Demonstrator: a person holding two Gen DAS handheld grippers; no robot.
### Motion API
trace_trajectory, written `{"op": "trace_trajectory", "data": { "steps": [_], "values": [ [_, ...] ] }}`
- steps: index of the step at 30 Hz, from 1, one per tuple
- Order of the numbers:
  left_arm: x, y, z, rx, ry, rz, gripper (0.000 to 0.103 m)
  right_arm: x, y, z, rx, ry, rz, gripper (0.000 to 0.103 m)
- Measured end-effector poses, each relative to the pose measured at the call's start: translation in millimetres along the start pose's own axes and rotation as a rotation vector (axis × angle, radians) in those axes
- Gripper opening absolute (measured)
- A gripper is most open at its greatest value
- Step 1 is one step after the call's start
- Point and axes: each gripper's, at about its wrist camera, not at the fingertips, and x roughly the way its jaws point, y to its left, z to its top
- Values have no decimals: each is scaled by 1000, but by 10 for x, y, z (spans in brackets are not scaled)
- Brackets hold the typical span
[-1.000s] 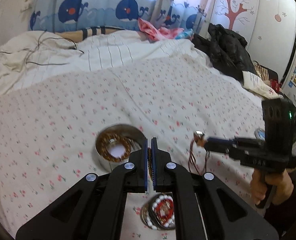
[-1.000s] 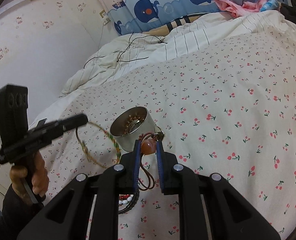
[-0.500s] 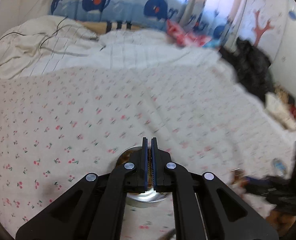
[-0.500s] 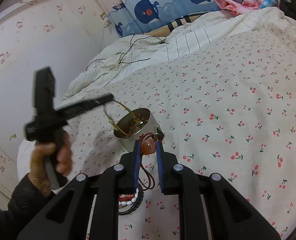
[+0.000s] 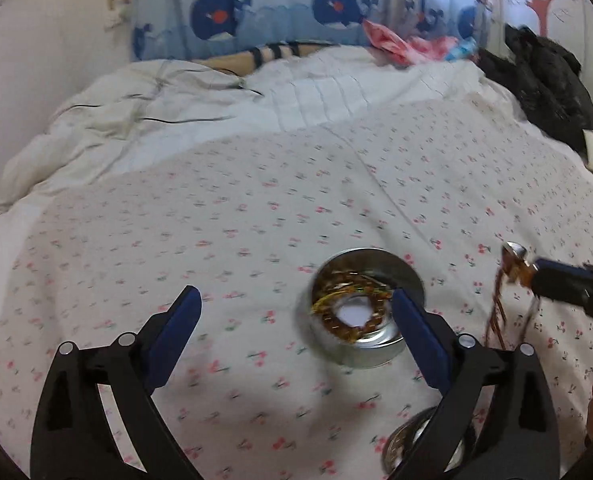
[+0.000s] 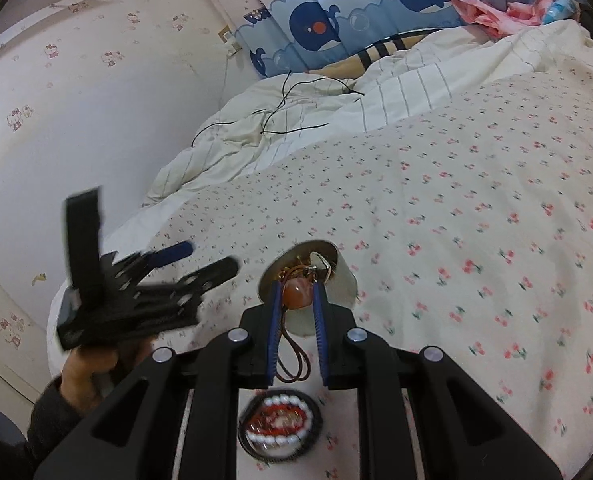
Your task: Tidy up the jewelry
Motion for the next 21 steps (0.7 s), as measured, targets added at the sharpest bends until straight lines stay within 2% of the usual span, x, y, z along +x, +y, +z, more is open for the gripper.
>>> {"op": "trace_trajectory", "data": {
  "steps": [7, 10, 13, 14, 15, 16, 18, 21],
  "values": [
    [57, 550, -118, -251, 37, -56, 92, 543, 106, 280, 45, 26, 39, 17],
    [87, 573, -131, -254, 33, -52, 92, 780, 122, 330, 50, 37, 23, 17],
    [71, 548, -104, -232, 24, -45, 92, 1056, 183, 313, -5, 88, -68, 18],
    [55, 537, -113, -225, 25, -49, 92, 1165, 213, 287, -46, 131, -117, 23],
    [59, 519, -115, -219, 28, -52, 92, 1225, 233, 250, -83, 157, -155, 41],
    [52, 513, -120, -213, 31, -54, 92, 1262, 282, 219, -140, 175, -213, 53],
    [45, 469, -131, -195, 37, -48, 93, 1197, 338, 163, -211, 172, -260, 54],
    [40, 414, -133, -170, 47, -48, 93, 883, 350, 157, -218, 106, -251, 60]
  ]
}}
